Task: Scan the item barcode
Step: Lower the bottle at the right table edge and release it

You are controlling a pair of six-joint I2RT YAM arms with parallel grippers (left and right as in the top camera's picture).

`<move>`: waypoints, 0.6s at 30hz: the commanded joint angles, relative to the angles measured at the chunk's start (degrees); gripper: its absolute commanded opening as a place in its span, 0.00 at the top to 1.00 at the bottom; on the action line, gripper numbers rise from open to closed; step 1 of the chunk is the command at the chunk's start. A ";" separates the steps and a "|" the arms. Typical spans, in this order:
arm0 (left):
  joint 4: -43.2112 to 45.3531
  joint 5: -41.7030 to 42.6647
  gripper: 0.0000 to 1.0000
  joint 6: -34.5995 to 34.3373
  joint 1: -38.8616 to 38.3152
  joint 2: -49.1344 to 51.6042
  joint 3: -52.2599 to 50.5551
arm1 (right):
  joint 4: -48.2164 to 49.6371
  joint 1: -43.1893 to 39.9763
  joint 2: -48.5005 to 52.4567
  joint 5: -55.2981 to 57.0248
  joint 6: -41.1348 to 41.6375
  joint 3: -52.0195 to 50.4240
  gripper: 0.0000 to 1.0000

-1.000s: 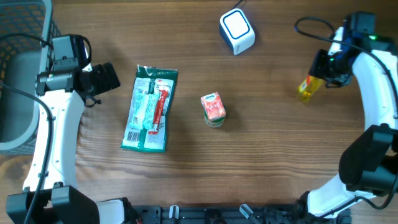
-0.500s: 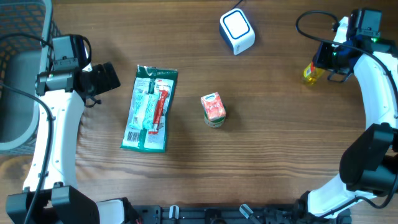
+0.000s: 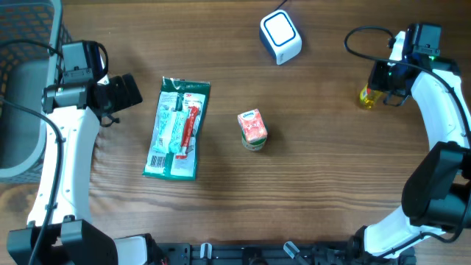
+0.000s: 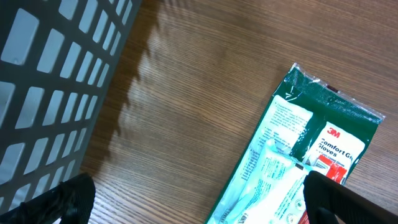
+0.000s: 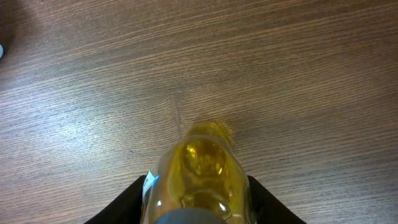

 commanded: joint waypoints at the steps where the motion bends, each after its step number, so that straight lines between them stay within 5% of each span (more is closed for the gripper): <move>1: 0.13 -0.50 0.00 -0.52 0.20 0.22 0.04 | 0.24 0.20 -0.48 0.92 -0.48 -0.09 0.39; 9: 0.13 -0.50 0.00 -0.52 0.20 0.22 0.04 | -0.52 0.20 -2.84 0.94 -2.34 1.90 0.25; 13: 0.13 -0.50 0.00 -0.52 0.20 0.22 0.04 | -3.10 0.20 -8.96 0.96 -4.66 7.34 0.02; 18: 0.13 -0.50 0.00 -0.52 0.20 0.22 0.04 | -5.20 0.24 -17.73 -5.29 -4.66 7.54 0.00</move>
